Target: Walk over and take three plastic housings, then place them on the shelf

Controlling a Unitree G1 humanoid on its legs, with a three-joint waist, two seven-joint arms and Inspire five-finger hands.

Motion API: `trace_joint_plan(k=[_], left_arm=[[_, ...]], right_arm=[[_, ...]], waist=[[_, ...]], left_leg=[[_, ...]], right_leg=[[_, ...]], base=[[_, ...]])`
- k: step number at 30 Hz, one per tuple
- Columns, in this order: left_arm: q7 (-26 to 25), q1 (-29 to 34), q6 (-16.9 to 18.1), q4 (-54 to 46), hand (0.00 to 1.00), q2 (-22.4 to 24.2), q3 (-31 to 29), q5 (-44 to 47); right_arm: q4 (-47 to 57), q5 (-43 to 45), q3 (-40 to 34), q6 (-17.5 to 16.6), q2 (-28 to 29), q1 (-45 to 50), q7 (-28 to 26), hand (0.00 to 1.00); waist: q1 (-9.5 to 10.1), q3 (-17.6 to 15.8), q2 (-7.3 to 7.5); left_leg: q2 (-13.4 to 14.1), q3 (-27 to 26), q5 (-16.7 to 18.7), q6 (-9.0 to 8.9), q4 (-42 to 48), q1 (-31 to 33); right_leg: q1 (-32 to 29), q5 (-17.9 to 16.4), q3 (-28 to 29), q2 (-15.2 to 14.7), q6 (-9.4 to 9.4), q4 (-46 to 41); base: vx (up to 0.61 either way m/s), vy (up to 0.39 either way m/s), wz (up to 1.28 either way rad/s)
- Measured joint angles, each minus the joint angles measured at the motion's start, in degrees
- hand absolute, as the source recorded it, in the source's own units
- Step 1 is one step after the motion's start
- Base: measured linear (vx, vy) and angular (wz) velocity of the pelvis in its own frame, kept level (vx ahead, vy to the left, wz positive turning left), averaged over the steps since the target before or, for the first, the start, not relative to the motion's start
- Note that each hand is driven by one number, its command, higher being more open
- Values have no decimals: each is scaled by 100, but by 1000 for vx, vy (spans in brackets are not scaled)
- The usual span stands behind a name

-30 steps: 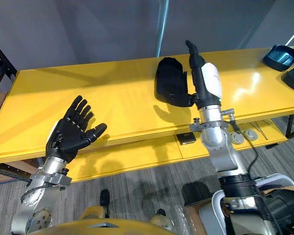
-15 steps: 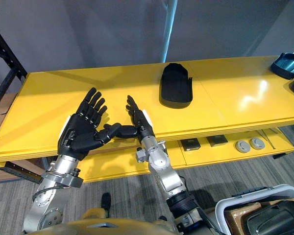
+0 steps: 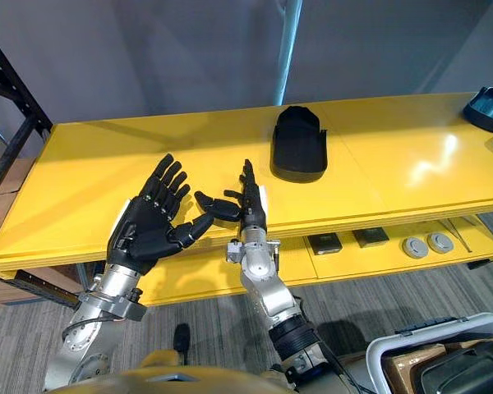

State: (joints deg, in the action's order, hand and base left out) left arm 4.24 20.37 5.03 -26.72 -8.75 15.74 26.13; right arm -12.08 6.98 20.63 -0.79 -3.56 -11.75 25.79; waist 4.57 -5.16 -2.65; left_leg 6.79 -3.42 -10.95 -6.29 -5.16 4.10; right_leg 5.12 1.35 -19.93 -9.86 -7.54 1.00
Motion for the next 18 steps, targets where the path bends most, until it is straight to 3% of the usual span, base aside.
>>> trace_joint_plan(k=[5,18], left_arm=[[3,-1,35,168,100,-4,21,1],[83,63,128,268,100,-14,12,4]], right_arm=[[-211,-222,-245,1,125,-177,409,100],[-361,-208,-930,0,-124,-283,556,100]], waist=[[12,0,0],[11,-38,-29]], left_leg=[[-22,57,-28,14,0,54],[-21,151,-65,41,0,52]], right_leg=[[-12,0,-53,-8,0,-10],[10,-19,-134,-11,-21,-91]], base=[[-12,-8,7],[-24,-10,3]])
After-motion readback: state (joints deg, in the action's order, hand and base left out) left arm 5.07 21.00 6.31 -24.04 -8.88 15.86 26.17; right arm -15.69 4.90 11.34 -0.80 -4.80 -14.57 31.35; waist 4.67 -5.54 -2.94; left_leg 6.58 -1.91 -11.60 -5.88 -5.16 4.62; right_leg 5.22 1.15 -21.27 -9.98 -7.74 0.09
